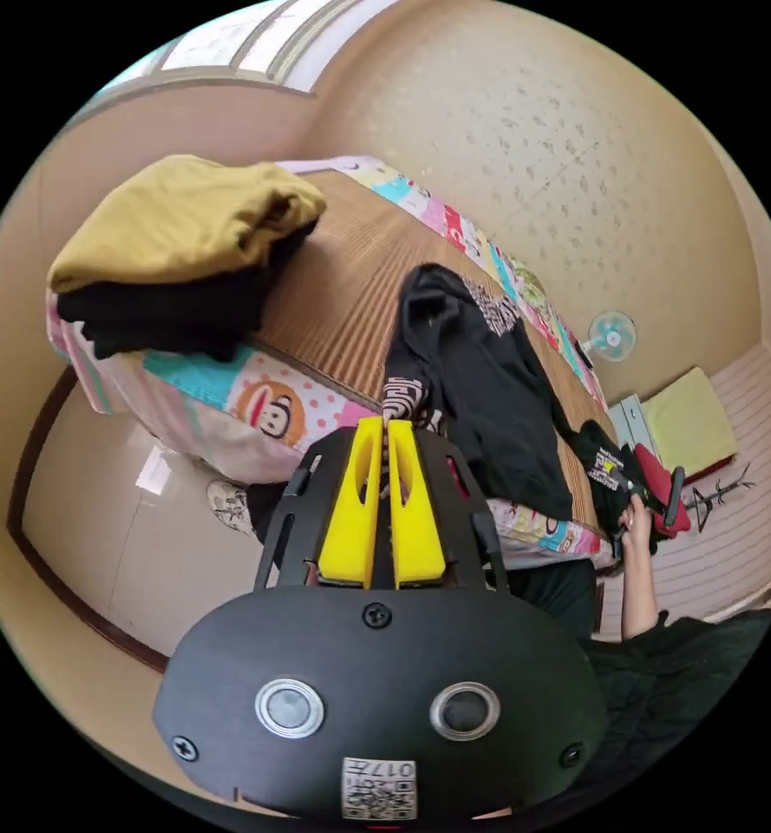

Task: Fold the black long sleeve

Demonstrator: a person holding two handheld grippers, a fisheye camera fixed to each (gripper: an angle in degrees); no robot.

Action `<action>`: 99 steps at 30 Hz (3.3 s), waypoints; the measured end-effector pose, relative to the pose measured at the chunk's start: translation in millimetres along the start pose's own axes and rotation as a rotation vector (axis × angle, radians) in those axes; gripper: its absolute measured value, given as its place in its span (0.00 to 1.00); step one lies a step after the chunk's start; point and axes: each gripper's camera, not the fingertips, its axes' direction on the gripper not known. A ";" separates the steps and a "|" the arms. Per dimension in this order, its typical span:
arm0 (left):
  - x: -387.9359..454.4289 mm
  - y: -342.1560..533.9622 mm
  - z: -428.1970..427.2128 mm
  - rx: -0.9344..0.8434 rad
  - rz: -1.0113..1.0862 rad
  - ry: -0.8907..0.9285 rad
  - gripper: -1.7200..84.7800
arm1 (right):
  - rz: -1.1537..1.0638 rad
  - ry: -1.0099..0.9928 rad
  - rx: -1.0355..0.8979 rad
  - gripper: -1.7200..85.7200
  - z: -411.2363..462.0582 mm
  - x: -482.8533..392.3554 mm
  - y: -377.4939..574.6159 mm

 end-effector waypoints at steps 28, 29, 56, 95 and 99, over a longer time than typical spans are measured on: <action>27.8 66.5 69.4 -0.578 0.272 0.058 0.08 | -0.240 -0.393 -0.409 0.05 -6.5 22.9 138.7; 18.0 81.2 60.6 -0.589 0.243 0.083 0.08 | -0.225 -0.440 -0.420 0.06 -12.9 31.1 154.8; 0.2 72.9 -24.9 -0.255 0.156 0.186 0.12 | 0.063 0.100 -0.106 0.06 -74.2 252.1 9.9; -32.7 54.4 -3.1 -0.275 0.050 0.404 0.14 | -0.417 -1.083 -0.197 0.11 -102.9 -2.1 -114.1; -43.6 51.7 -0.3 -0.275 0.025 0.381 0.15 | -0.273 -1.065 -0.219 0.12 -31.1 21.3 -87.7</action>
